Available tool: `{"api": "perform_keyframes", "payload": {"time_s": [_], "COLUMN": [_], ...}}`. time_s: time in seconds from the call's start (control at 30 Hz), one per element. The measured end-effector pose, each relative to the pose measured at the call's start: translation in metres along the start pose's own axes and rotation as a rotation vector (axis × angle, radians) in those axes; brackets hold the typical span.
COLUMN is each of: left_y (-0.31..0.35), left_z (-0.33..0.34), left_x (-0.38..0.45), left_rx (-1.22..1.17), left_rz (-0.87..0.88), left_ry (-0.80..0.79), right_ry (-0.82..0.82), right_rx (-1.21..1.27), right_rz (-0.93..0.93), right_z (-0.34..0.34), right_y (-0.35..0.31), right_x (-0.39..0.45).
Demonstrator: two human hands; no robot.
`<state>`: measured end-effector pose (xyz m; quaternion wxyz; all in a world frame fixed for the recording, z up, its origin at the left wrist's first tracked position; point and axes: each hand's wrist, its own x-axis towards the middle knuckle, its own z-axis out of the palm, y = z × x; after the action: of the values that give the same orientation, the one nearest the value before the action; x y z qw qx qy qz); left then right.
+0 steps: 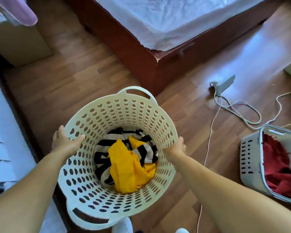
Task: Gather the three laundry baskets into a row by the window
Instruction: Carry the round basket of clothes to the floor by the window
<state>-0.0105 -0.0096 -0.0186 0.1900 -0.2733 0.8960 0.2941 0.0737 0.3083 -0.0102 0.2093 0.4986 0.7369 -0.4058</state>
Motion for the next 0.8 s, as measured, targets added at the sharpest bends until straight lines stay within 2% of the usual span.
{"api": "perform_keyframes", "payload": {"time_s": [0.17, 0.4, 0.5, 0.63, 0.7, 0.8], "left_y": [0.001, 0.019, 0.012, 0.007, 0.009, 0.031], "left_z": [0.007, 0.012, 0.012, 0.029, 0.040, 0.042], "left_x": [0.022, 0.014, 0.008, -0.002, -0.009, -0.020], "left_rx": [0.027, 0.053, 0.123, 0.185, 0.251, 0.217], "left_rz": [-0.061, -0.064, -0.063, -0.018, 0.021, 0.065], "left_ry": [-0.019, -0.094, -0.140, -0.207, -0.205, -0.181], "right_ry": [0.011, -0.115, -0.082, -0.075, -0.056, 0.018], "right_rx": [0.034, -0.002, -0.004, -0.098, -0.102, -0.042], "right_rz": [0.043, 0.061, 0.083, 0.025, 0.016, 0.037], "right_z": [0.012, 0.021, 0.007, -0.005, -0.013, -0.047], "right_y": [0.007, 0.008, 0.021, 0.025, 0.024, 0.018], "right_x": [0.025, 0.020, 0.020, 0.018, 0.014, 0.012]}}
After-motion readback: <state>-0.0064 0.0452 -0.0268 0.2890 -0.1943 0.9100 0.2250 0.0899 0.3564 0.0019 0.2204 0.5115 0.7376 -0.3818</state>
